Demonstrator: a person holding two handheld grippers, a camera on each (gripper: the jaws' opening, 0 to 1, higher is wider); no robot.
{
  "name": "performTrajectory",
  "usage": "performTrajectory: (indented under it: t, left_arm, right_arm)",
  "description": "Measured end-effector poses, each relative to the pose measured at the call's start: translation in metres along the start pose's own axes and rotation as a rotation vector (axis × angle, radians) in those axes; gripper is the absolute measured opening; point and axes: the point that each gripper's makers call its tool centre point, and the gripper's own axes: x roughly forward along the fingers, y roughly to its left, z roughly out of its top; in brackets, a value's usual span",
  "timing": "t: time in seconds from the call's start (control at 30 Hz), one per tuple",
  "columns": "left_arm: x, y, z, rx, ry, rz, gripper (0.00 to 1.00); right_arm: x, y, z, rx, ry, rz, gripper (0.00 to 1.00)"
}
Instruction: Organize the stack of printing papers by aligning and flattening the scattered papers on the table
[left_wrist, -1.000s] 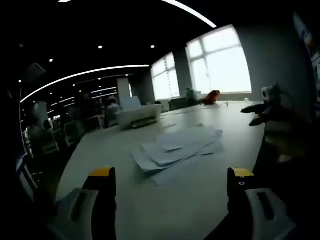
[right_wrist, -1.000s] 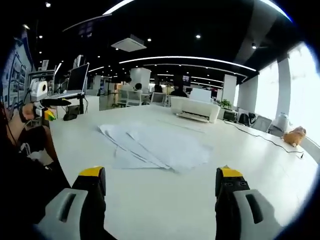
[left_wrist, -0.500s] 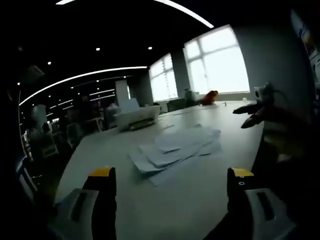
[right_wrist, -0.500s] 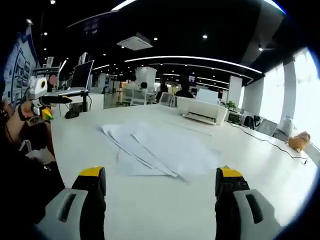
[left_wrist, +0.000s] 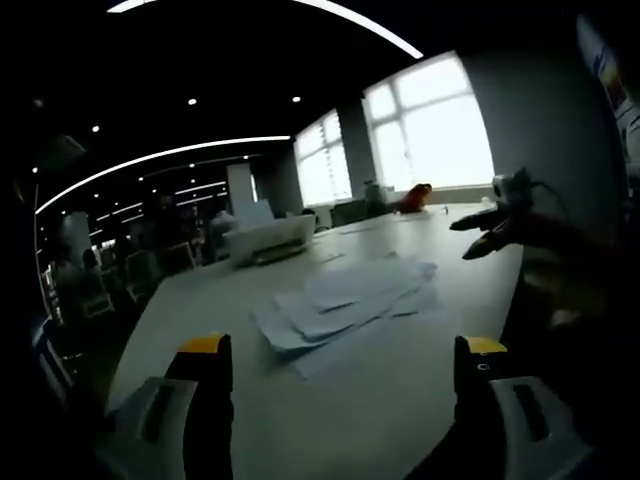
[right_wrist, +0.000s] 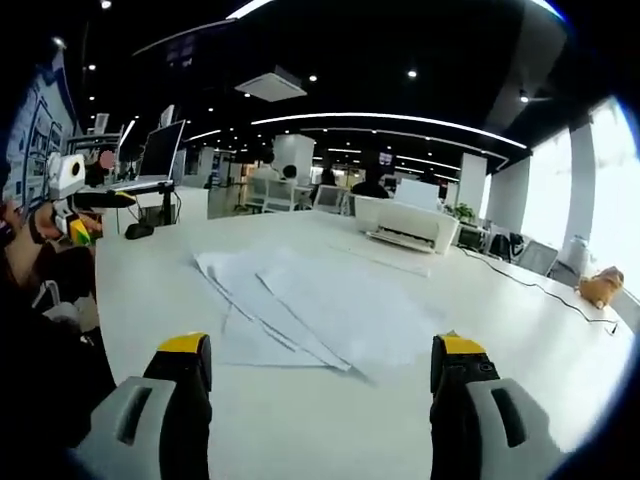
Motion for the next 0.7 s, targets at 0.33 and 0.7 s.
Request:
performTrajectory:
  t: [0.33,0.7]
  left_arm:
    - [0.0,-0.003,0.005,-0.006,-0.017,-0.01,0.94]
    - [-0.002,-0.003,0.006,-0.003,-0.021,-0.011,0.94]
  right_arm:
    - [0.014,-0.005,-0.003,-0.006,0.011,0.001,0.85]
    - [0.022,-0.009,0.0,0.016,0.002,-0.002,0.85]
